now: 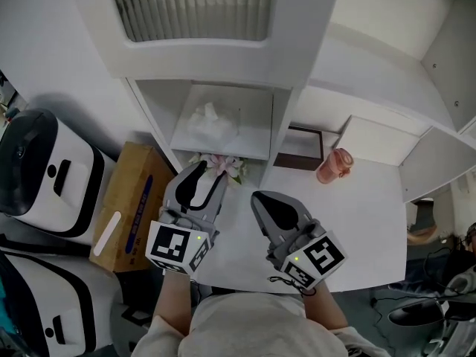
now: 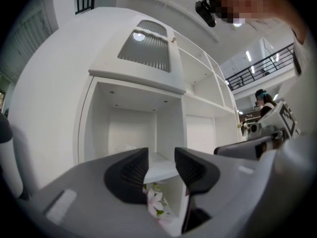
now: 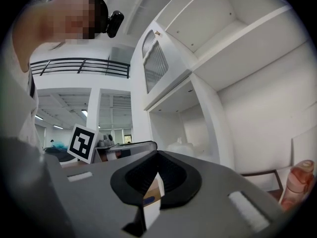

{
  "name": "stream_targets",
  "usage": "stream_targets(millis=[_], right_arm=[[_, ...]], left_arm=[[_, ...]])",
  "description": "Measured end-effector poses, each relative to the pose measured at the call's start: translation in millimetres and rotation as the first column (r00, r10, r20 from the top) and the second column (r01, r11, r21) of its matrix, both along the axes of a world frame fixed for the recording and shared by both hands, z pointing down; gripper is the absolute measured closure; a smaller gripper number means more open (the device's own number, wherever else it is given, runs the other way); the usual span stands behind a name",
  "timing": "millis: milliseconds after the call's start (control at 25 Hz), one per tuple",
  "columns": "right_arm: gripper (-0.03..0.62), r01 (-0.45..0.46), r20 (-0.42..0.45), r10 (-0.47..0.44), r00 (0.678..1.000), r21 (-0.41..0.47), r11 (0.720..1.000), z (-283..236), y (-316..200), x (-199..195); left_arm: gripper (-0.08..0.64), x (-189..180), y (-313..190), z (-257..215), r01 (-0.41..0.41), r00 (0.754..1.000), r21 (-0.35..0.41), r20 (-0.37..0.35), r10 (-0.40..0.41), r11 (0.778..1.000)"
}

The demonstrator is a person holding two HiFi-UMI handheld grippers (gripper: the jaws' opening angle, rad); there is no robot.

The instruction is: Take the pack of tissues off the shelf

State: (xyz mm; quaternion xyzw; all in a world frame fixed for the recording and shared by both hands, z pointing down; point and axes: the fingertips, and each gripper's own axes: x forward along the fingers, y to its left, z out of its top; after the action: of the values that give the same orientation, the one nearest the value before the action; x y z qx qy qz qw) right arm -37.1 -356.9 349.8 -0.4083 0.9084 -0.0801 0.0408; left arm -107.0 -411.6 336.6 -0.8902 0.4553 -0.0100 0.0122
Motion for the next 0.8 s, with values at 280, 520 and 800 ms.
stream_targets(millis=[280,520,800], right_arm=[[0.592,-0.074,-0.016,0.074,0.997,-0.011,0.997,2,-7,11],[0.592,-0.11,-0.026,0.109,0.994,-0.021,0.994,5,-8,20],[0.592,-0.126,-0.03,0.125,0.992,-0.027,0.992,6,-8,27]], left_arm=[[0.341,2,-33,16,0.02,0.999,-0.028,0.028,-0.019,0.999],[0.328,4,-52,29,0.042,0.999,-0.055,0.035,-0.04,0.998],[0.328,1,-69,41,0.09,0.994,-0.068,0.072,-0.085,0.994]])
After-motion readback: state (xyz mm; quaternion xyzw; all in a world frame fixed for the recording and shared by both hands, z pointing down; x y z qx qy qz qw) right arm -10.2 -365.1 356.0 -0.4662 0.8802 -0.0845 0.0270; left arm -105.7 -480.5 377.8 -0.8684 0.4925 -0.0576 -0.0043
